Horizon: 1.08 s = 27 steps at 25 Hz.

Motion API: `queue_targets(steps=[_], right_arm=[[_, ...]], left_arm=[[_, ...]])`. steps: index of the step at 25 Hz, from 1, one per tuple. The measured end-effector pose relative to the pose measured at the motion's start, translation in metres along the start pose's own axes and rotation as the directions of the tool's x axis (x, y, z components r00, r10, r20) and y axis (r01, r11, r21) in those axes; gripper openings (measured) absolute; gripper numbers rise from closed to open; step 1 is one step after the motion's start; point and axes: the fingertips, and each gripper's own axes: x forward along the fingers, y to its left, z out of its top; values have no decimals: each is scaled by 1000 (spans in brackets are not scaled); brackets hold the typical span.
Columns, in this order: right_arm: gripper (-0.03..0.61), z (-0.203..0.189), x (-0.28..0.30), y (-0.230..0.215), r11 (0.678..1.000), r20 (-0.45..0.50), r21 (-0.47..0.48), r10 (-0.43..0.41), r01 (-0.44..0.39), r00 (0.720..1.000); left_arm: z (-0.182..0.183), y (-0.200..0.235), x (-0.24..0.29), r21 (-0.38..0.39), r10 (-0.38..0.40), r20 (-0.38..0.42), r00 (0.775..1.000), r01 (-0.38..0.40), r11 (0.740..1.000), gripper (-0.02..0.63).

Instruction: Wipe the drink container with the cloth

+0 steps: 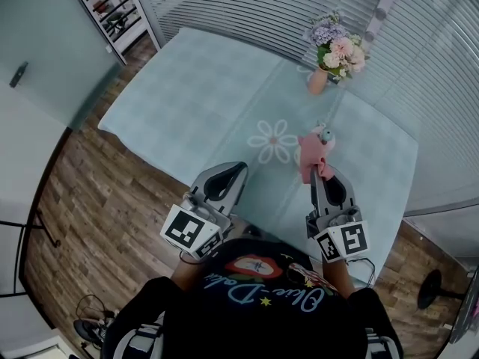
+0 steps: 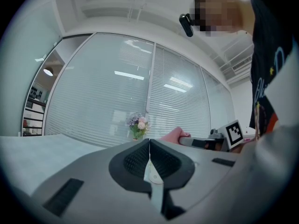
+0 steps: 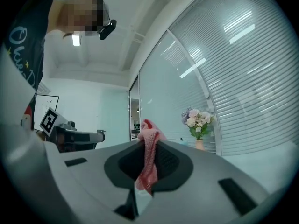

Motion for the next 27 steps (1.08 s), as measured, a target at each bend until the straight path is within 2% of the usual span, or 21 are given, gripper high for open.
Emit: queue_targets(steps=[3,27], right_arm=[[24,0,0,1,1000,-9,-22,-1,1,1000],[25,-6,-1,0,1000,-31,-23,-3,2,1000]], left_arm=[[0,0,0,-1,0,1,1000,0,1000,5],[-2,-1,1,-10,2,0,1000,-2,1000,5]])
